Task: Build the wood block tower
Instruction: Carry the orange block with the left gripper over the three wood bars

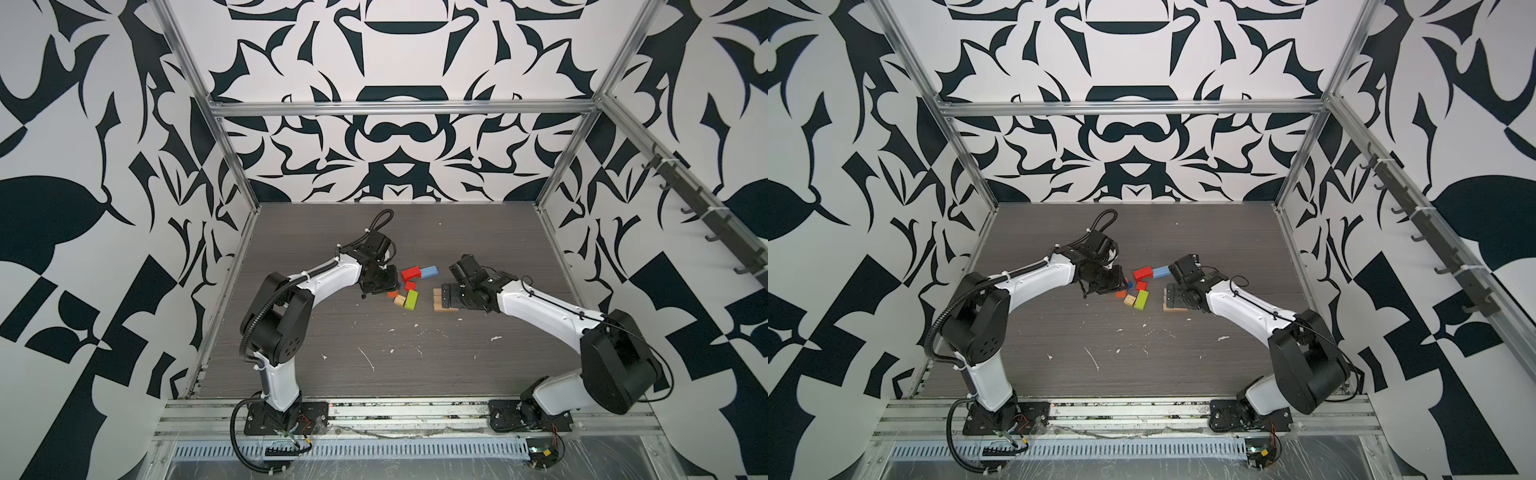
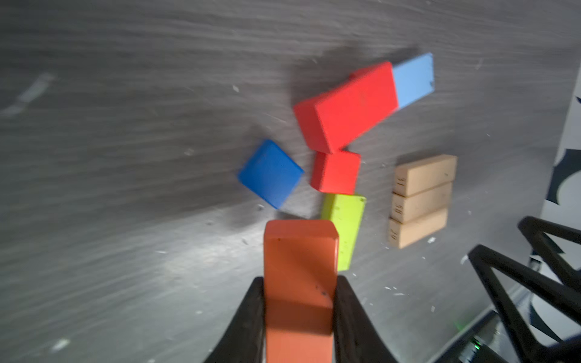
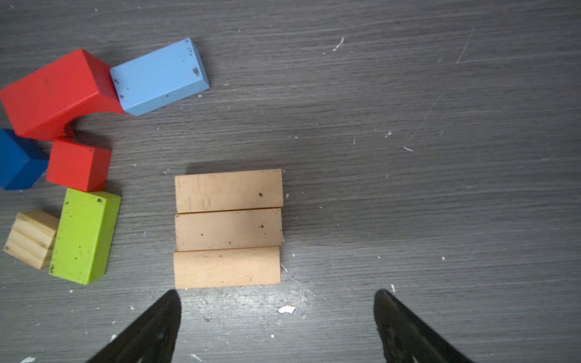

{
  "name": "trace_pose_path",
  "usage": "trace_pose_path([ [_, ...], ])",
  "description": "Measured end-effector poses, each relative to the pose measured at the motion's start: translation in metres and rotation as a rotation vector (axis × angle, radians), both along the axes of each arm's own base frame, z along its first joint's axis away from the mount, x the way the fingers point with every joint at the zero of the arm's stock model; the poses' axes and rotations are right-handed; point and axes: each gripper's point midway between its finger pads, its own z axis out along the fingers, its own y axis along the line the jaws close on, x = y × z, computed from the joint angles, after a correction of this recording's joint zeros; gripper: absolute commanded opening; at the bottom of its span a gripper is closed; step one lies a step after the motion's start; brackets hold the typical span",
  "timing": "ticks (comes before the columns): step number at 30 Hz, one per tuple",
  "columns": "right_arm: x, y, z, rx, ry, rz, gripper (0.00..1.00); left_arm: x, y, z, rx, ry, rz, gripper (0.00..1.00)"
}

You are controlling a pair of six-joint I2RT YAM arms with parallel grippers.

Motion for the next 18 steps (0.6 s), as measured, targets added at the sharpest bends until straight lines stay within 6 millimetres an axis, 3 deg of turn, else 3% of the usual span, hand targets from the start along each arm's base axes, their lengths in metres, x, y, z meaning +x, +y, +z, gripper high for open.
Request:
trace_pose_path([
  [10, -0.012, -0.022, 0.003, 0.018, -0.018, -0.057, 0.98, -0.006, -0.066, 0.024, -0.128, -0.012, -0.055, 0.27],
  [18, -0.021, -0.037, 0.007, 0.036, -0.043, -0.096, 0.98, -0.007, -0.105, 0.006, -0.175, 0.033, -0.047, 0.27],
])
